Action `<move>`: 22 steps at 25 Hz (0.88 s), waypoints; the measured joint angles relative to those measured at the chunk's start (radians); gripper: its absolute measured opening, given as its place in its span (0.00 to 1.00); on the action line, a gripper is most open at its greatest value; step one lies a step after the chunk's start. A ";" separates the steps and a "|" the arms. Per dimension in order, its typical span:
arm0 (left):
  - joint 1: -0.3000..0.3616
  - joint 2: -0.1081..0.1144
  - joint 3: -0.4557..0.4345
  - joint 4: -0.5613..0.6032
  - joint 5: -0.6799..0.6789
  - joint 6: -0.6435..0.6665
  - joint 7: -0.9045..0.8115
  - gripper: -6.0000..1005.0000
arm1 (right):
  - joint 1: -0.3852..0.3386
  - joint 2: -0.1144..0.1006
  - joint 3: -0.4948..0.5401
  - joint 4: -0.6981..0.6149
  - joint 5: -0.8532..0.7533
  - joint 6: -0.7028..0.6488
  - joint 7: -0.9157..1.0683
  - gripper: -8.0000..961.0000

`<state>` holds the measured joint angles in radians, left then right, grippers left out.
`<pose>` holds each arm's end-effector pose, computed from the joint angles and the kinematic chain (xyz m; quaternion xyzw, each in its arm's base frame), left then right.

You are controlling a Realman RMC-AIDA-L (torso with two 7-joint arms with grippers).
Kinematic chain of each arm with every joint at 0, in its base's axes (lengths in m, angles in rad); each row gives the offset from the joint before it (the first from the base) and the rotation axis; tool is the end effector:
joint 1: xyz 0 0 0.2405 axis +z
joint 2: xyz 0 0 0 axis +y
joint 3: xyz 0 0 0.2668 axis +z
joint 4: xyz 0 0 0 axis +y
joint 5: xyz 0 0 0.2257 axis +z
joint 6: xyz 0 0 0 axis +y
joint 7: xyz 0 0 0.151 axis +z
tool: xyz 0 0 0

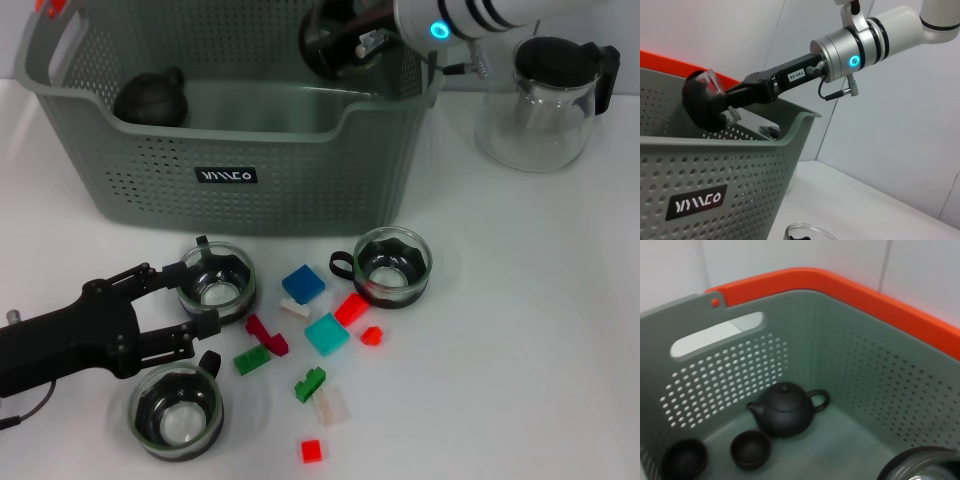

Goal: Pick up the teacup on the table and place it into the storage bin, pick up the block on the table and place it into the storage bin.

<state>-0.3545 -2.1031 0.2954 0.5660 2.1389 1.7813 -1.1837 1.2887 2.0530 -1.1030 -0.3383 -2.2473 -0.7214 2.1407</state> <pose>-0.3370 0.2632 -0.0004 -0.8878 -0.2669 -0.3331 0.1721 0.0643 0.5198 -0.0812 -0.9348 0.2323 0.0451 0.2649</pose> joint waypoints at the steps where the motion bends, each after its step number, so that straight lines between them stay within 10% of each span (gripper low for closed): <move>1: -0.001 0.000 0.000 0.000 0.000 0.001 -0.001 0.87 | -0.001 -0.003 0.001 -0.002 0.000 -0.001 0.006 0.07; 15: -0.003 0.000 -0.002 0.000 0.001 0.007 -0.005 0.87 | 0.024 -0.008 -0.005 -0.010 -0.126 -0.002 0.156 0.07; 22: -0.003 0.000 -0.002 0.000 0.001 0.006 -0.005 0.87 | 0.009 -0.010 0.003 -0.053 -0.115 -0.017 0.160 0.37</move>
<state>-0.3574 -2.1031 0.2930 0.5660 2.1399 1.7870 -1.1888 1.2976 2.0430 -1.0998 -0.3910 -2.3624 -0.7381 2.3011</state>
